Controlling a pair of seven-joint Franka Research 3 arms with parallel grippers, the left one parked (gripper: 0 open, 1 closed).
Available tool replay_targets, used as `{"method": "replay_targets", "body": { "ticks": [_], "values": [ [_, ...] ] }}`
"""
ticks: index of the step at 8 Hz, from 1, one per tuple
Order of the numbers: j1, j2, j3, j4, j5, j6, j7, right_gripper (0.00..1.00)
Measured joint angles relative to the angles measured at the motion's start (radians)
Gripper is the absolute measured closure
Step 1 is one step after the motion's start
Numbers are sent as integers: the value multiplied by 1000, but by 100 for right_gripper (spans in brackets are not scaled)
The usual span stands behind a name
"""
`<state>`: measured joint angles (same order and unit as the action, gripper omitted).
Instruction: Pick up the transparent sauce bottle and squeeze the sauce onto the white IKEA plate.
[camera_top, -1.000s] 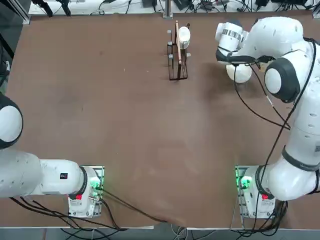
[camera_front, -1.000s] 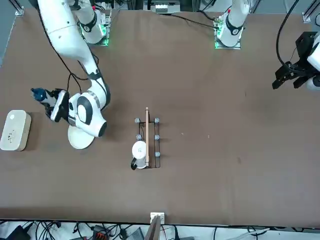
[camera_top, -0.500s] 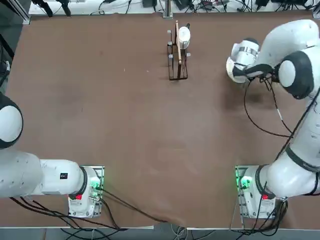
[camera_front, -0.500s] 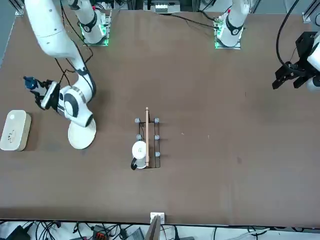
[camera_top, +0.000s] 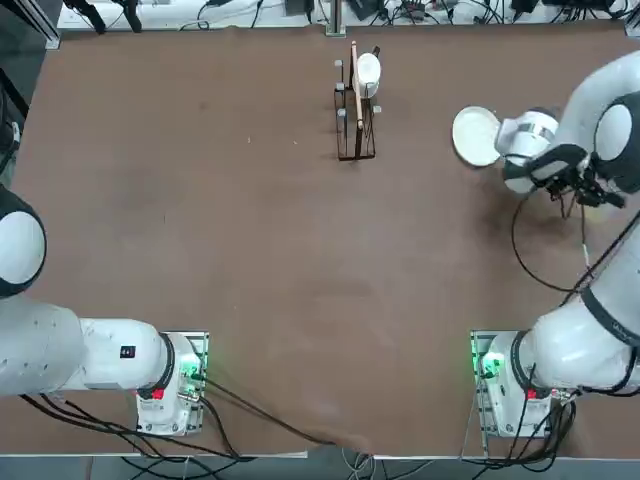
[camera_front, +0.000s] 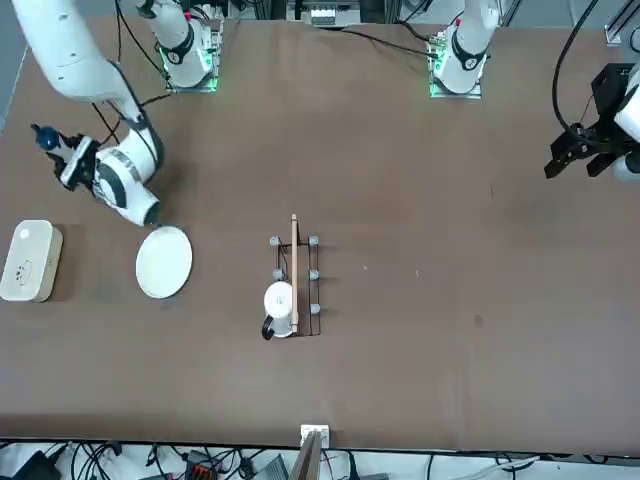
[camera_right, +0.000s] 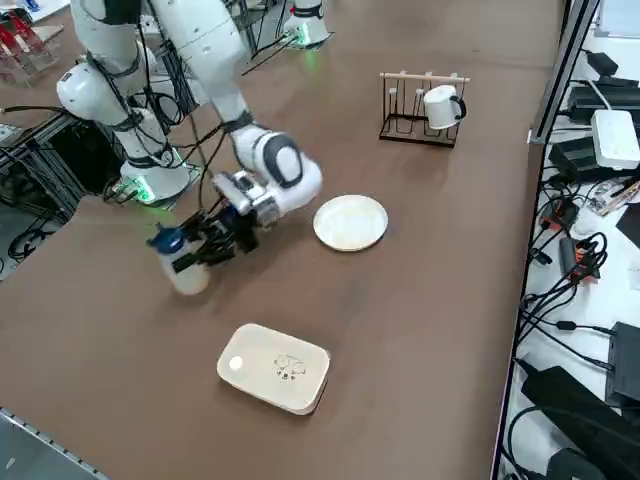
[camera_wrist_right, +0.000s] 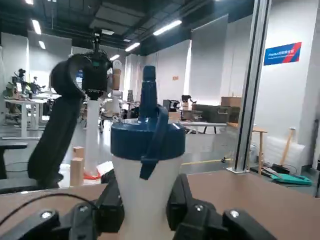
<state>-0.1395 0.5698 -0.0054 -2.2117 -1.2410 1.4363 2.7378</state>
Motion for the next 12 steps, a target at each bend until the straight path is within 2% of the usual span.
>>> {"method": "replay_targets", "body": {
  "ticks": [2,4,8,12],
  "values": [
    [-112,3,0,-23,-20,26,2,57],
    [-170,29,0,-34,-21,35,15,57],
    [-223,58,1,-35,-21,59,19,57],
    [-225,75,10,-36,-22,60,41,57]
  ]
}}
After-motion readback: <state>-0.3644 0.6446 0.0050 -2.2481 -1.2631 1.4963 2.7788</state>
